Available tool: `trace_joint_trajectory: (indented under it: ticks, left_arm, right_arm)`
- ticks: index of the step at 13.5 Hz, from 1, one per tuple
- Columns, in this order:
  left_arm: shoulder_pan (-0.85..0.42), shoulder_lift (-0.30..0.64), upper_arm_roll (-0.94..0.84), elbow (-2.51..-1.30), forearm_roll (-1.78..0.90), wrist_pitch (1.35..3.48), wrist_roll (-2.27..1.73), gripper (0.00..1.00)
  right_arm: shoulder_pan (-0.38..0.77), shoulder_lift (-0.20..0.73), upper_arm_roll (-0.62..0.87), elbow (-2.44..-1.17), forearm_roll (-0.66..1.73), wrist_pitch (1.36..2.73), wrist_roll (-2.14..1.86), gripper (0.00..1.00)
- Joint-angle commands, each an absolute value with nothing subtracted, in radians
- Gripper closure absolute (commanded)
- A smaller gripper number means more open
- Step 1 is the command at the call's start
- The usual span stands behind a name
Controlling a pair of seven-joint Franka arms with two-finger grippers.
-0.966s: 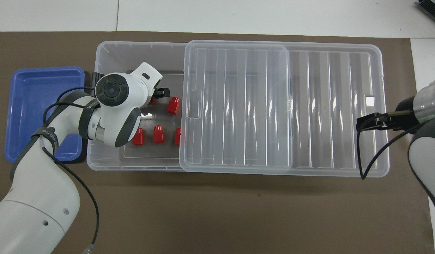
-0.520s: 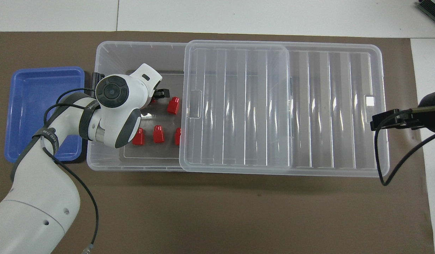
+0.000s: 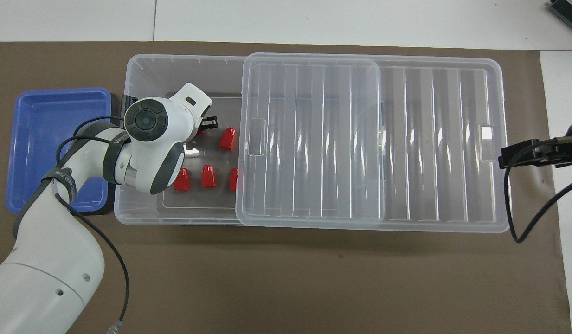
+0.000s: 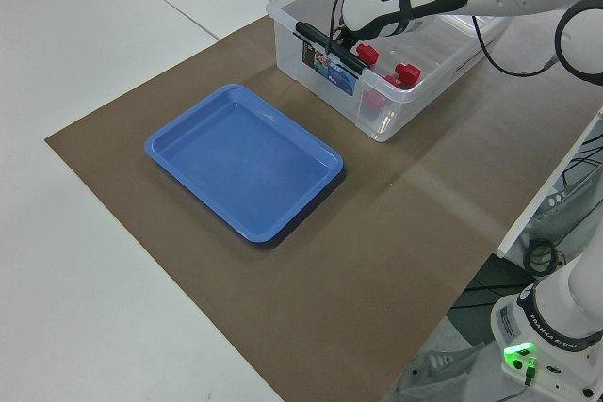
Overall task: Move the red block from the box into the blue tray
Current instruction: 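Grasp the red block nearest the blue tray with the left gripper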
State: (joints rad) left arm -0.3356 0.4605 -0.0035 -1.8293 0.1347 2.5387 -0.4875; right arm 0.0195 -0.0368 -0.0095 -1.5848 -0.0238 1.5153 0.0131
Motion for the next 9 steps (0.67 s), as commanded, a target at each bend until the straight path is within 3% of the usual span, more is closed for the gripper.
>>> trace_joint_trajectory:
  ticks: [1, 3, 7, 9]
  left_arm:
    - [-0.333, 0.449, 0.002, -1.841, 0.146, 2.543, -0.489, 1.00]
    - [-0.334, 0.451, 0.002, -1.827, 0.144, 2.521, -0.491, 1.00]
    - [-0.347, 0.463, 0.002, -1.616, 0.080, 2.245, -0.499, 1.00]
    - [-0.348, 0.421, 0.002, -1.598, 0.040, 2.162, -0.499, 1.00]
  right_arm:
    - [0.011, -0.023, -0.006, -1.555, -0.025, 1.490, 0.049, 0.00]
    - [0.011, -0.026, -0.006, -1.560, -0.023, 1.490, 0.092, 0.00]
    - [0.008, -0.029, -0.008, -1.569, -0.020, 1.494, 0.089, 0.00]
    - [0.008, -0.034, -0.012, -1.569, -0.018, 1.497, 0.086, 0.00]
